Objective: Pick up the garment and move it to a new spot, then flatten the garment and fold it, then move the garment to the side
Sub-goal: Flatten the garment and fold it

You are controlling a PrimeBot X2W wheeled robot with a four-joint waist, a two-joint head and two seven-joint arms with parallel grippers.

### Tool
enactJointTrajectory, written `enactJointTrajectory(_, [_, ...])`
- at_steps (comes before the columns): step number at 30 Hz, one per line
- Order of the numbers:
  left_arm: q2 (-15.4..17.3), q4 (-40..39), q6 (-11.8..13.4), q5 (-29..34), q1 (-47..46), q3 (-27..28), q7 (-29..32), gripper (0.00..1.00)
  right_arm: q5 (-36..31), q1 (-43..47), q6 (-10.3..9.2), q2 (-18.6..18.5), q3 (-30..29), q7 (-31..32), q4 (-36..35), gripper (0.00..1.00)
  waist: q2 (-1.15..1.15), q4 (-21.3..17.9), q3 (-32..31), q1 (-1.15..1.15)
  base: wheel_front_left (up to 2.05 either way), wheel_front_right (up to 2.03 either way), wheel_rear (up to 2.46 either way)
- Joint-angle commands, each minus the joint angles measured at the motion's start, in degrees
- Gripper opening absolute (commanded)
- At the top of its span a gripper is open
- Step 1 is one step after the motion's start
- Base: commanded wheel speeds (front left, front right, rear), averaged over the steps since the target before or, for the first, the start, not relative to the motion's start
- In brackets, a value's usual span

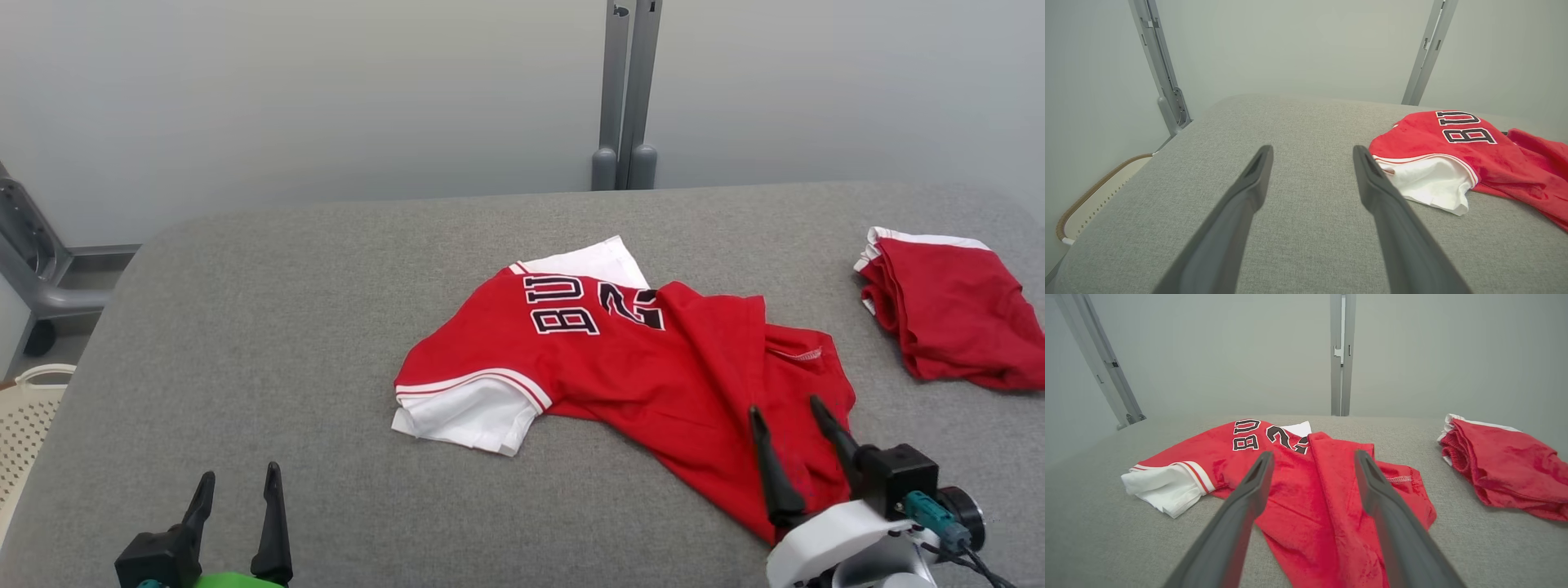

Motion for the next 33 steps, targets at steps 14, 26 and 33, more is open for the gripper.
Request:
enactJointTrajectory(14, [0.2, 1.0, -0.1, -0.5, -0.1, -1.6, 1.4, 1.0, 1.1, -1.8, -0.05, -0.1, 3.0, 0.6, 1.0, 1.0, 0.0, -1.4, 0.7, 0.0, 0.0, 0.0, 0.0])
enactJointTrajectory(26, [0.9, 3.2, -2.4, 0.2, -1.8, -5.5, 4.0, 1.0, 1.0, -2.1, -0.05, -0.1, 1.2, 4.9, 1.6, 1.0, 0.0, -0.9, 1.8, 0.0, 0.0, 0.0, 0.0])
enactJointTrajectory(33, [0.9, 10.5, -5.7, -0.1, -8.7, -10.3, 8.5, 1.0, 2.2, -3.1, -0.05, -0.1, -1.3, 17.2, 0.0, 1.0, 0.0, -1.3, 4.0, 0.0, 0.0, 0.0, 0.0])
